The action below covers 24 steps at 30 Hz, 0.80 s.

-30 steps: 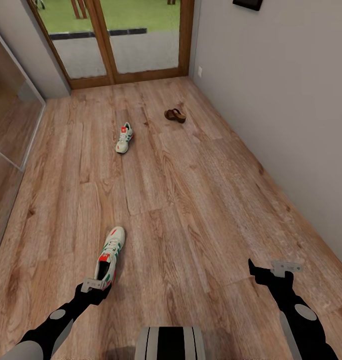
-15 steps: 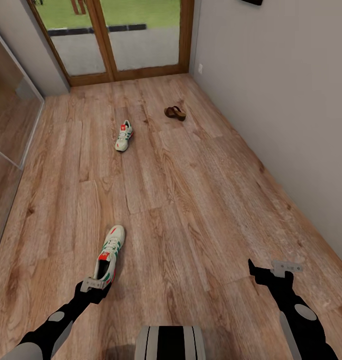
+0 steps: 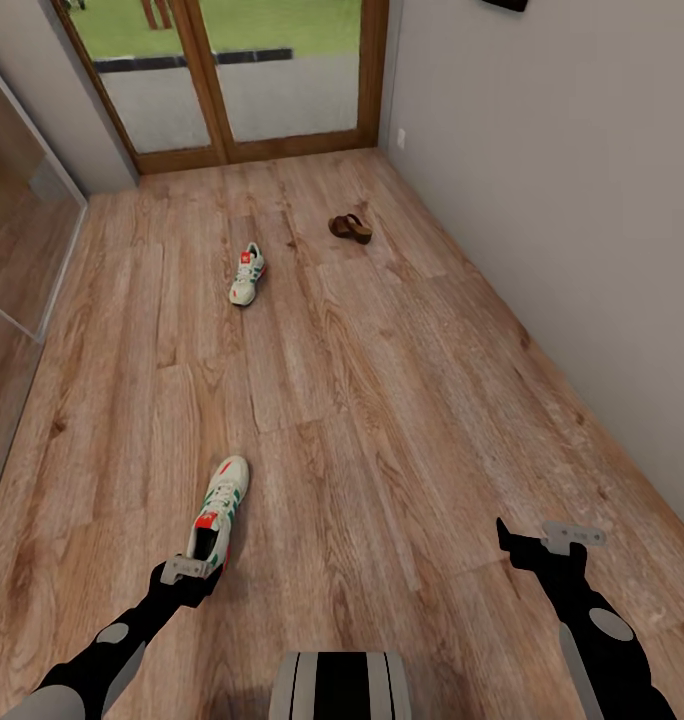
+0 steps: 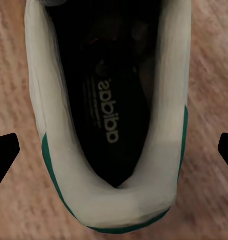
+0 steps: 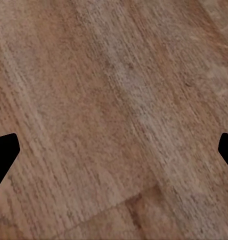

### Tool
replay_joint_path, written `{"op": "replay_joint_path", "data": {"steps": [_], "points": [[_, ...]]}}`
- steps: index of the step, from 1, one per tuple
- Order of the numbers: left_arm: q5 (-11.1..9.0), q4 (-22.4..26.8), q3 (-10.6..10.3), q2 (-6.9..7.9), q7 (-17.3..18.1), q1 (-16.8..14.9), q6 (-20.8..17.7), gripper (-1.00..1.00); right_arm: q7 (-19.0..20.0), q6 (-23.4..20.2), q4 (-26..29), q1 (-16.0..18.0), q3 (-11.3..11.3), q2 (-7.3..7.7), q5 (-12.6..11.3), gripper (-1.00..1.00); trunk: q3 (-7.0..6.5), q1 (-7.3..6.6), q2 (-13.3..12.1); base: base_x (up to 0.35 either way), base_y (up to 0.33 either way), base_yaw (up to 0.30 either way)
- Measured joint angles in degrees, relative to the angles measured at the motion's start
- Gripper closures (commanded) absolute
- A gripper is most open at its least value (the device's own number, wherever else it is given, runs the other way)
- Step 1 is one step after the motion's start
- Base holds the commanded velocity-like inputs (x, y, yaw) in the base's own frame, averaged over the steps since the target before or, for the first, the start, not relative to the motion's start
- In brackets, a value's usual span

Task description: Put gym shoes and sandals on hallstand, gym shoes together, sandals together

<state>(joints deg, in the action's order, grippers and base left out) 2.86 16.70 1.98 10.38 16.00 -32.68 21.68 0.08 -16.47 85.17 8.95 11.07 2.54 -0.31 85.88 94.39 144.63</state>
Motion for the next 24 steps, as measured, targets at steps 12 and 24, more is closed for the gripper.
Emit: {"op": "replay_joint_path", "data": {"steps": [12,24], "points": [[-0.06,0.05,0.08,0.00,0.02,-0.03,0.10,-1.00,0.03,0.00,0.00,0.00,0.00,0.00,0.01,-1.00,1.77,0.21,0.11,0.000,0.000,0.000],[-0.10,0.07,0.15,0.00,-0.04,-0.04,0.22,-1.00,0.00,0.00,0.00,0.00,0.00,0.00,0.01,-1.00,3.33,0.39,0.20,0.000,0.000,0.000]]}}
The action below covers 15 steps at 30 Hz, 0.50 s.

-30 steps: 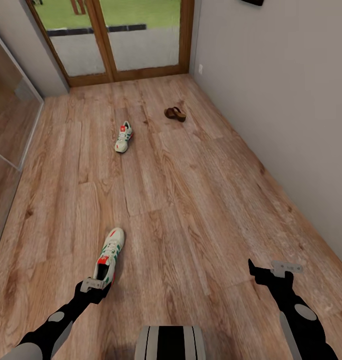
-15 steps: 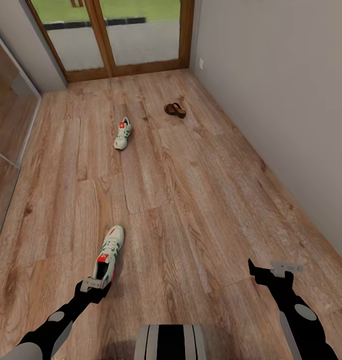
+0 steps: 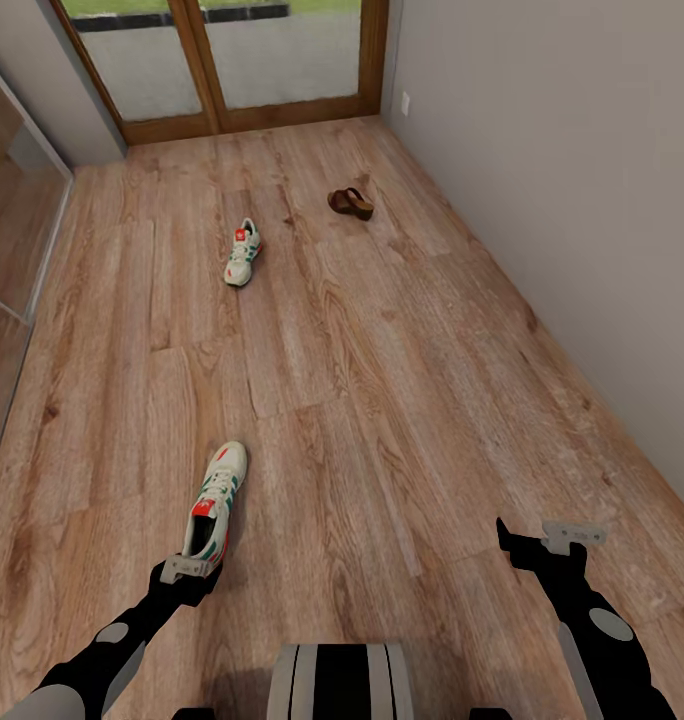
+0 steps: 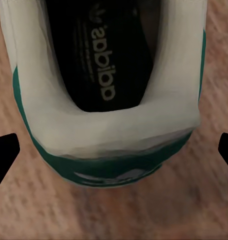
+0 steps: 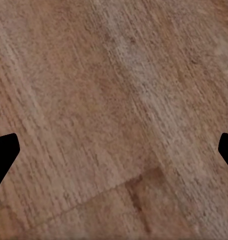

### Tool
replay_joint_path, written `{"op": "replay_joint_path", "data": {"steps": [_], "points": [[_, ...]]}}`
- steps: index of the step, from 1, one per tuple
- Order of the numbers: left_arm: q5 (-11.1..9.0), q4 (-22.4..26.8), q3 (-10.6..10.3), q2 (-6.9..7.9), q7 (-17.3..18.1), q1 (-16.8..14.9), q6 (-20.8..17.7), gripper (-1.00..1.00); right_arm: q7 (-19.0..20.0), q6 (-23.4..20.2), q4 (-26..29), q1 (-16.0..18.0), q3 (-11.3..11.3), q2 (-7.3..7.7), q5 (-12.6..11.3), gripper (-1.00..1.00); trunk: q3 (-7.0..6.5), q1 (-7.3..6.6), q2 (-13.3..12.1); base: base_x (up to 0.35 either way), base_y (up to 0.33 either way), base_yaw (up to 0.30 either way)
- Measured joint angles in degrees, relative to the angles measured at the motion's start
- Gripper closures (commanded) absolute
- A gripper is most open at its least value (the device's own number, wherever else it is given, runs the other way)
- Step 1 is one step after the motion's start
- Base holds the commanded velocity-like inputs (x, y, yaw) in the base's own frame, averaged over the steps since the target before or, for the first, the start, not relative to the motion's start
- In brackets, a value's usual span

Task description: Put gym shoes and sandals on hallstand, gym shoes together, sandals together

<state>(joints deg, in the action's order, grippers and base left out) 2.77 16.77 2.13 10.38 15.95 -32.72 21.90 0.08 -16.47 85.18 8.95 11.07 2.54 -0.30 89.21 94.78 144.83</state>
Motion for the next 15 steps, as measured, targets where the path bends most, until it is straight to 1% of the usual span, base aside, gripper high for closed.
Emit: {"op": "replay_joint_path", "data": {"steps": [9,15], "points": [[0.01,-0.02,0.01,0.00,0.00,0.03,0.00,-1.00,0.01,0.00,0.00,0.00,0.00,0.00,0.01,-1.00,0.00,0.00,0.00,0.001,0.000,0.000],[-0.01,-0.03,0.01,0.00,0.00,0.05,-0.01,-1.00,0.00,0.00,0.00,0.00,0.00,0.00,0.01,-1.00,0.00,-0.01,0.00,0.063,0.000,0.000]]}}
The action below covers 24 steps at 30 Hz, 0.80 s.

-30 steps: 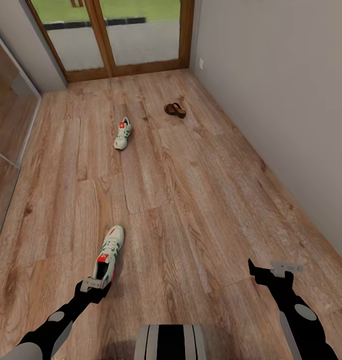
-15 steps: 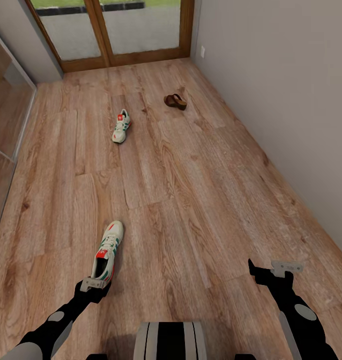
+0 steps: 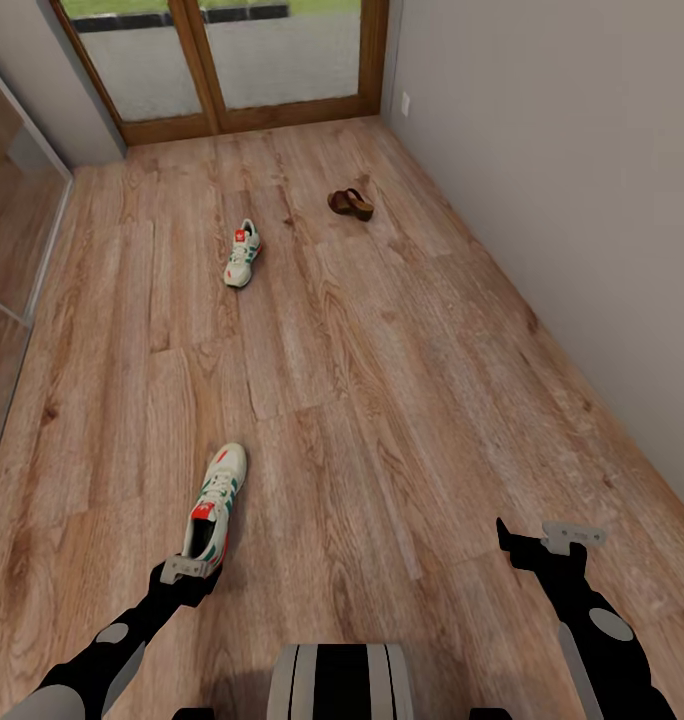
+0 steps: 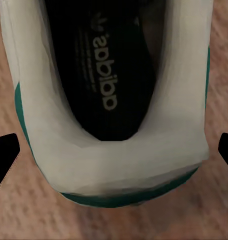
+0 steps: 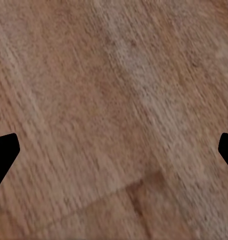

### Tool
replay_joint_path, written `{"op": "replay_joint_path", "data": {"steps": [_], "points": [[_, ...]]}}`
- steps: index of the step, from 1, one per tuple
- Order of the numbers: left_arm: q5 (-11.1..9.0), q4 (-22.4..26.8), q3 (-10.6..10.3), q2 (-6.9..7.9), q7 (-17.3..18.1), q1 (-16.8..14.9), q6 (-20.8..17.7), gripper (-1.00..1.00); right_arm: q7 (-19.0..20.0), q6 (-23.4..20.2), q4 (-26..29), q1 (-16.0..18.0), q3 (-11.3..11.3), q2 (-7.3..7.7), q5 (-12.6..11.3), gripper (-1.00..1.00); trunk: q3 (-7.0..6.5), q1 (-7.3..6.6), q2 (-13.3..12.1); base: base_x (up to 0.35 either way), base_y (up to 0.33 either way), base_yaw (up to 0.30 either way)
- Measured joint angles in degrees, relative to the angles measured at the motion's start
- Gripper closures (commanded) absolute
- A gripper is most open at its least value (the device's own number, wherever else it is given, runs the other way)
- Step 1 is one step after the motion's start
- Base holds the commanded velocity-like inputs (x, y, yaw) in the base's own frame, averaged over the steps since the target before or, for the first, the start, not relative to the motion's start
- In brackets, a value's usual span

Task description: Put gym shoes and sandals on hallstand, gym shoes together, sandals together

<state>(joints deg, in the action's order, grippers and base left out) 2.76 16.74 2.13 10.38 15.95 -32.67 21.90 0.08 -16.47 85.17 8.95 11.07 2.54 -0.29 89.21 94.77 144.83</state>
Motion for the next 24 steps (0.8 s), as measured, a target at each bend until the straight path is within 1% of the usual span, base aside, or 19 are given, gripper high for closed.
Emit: {"op": "replay_joint_path", "data": {"steps": [24], "points": [[-0.22,0.03,0.00,0.07,-0.01,-0.03,0.06,-1.00,0.01,0.00,0.00,0.00,0.00,0.00,-0.01,-1.00,0.00,0.01,0.00,0.031,0.000,0.000]]}}
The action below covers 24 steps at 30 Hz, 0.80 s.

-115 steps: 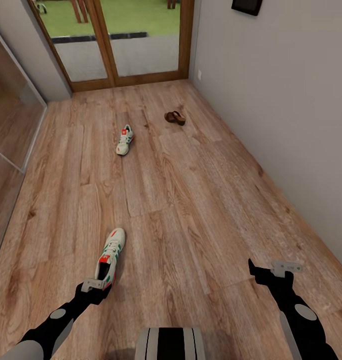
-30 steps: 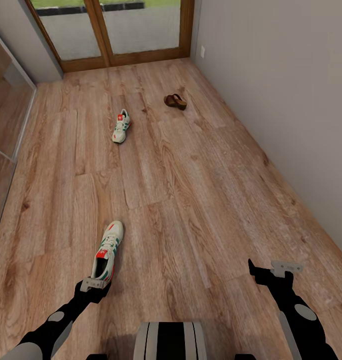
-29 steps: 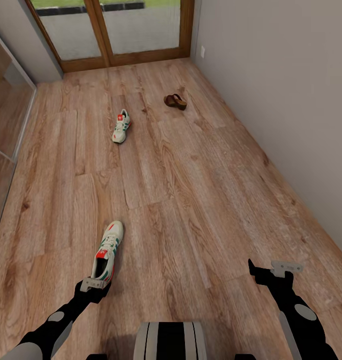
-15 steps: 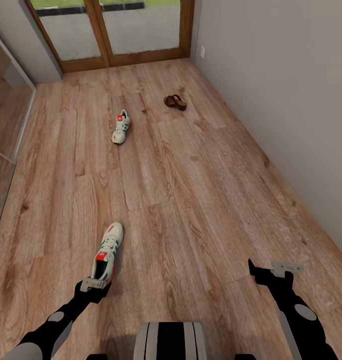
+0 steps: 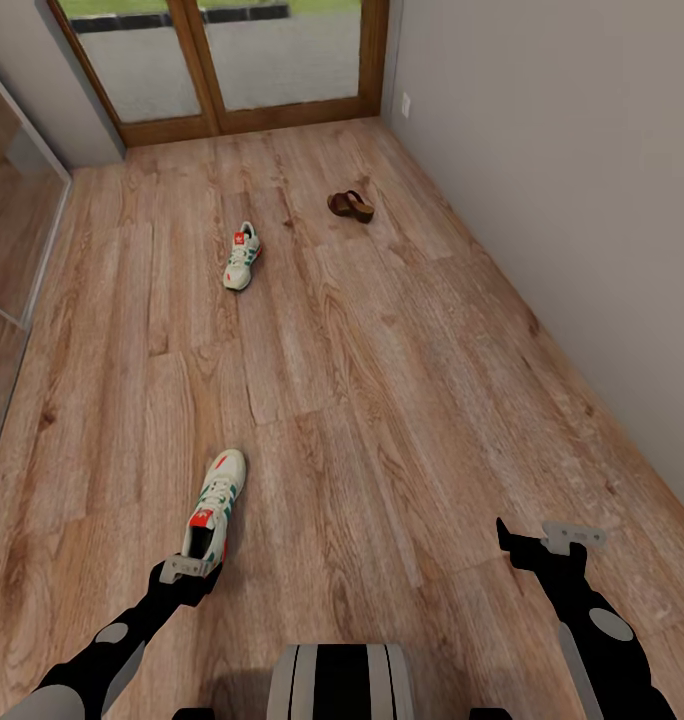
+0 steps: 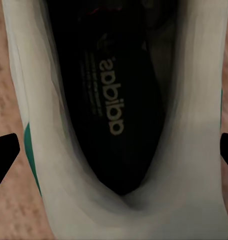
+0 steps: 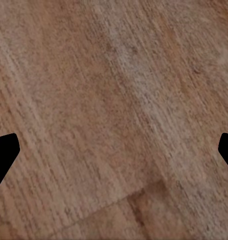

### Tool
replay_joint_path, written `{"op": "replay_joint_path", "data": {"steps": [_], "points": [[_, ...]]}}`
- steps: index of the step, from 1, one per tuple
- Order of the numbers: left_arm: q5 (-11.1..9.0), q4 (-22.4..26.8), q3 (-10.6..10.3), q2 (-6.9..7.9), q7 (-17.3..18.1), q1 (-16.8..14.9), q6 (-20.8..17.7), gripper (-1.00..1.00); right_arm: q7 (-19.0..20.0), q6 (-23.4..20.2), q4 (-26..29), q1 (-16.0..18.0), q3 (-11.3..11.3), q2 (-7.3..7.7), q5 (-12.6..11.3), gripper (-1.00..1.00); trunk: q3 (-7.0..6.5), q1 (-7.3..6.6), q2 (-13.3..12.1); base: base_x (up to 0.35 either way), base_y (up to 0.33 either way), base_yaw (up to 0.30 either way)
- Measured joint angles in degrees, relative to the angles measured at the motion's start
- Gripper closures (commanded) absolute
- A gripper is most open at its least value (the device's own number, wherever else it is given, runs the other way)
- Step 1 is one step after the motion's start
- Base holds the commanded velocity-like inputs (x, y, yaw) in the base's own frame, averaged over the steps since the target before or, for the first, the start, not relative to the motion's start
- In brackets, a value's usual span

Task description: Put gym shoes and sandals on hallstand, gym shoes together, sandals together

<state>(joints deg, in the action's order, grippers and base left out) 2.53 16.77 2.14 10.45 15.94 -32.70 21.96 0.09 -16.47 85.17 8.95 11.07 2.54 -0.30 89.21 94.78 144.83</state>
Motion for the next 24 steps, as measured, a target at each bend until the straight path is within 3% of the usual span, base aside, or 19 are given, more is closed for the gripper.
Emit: {"op": "replay_joint_path", "data": {"steps": [14,15,24], "points": [[-0.06,0.02,0.13,-0.03,-0.01,-0.01,0.01,-1.00,-0.01,0.00,0.01,0.00,0.00,0.00,-0.01,-1.00,0.00,0.00,0.00,0.000,0.000,0.000],[-0.06,0.01,0.13,-0.04,-0.01,-0.02,0.01,1.00,-0.01,0.00,0.01,0.00,0.00,0.00,-0.01,-1.00,0.00,0.00,0.00,0.000,0.000,0.000],[-0.19,0.06,0.14,0.01,0.01,-0.04,0.06,1.00,-0.01,0.00,0.04,0.00,0.00,0.00,0.00,-1.00,0.00,0.00,0.00,0.000,0.000,0.000]]}}
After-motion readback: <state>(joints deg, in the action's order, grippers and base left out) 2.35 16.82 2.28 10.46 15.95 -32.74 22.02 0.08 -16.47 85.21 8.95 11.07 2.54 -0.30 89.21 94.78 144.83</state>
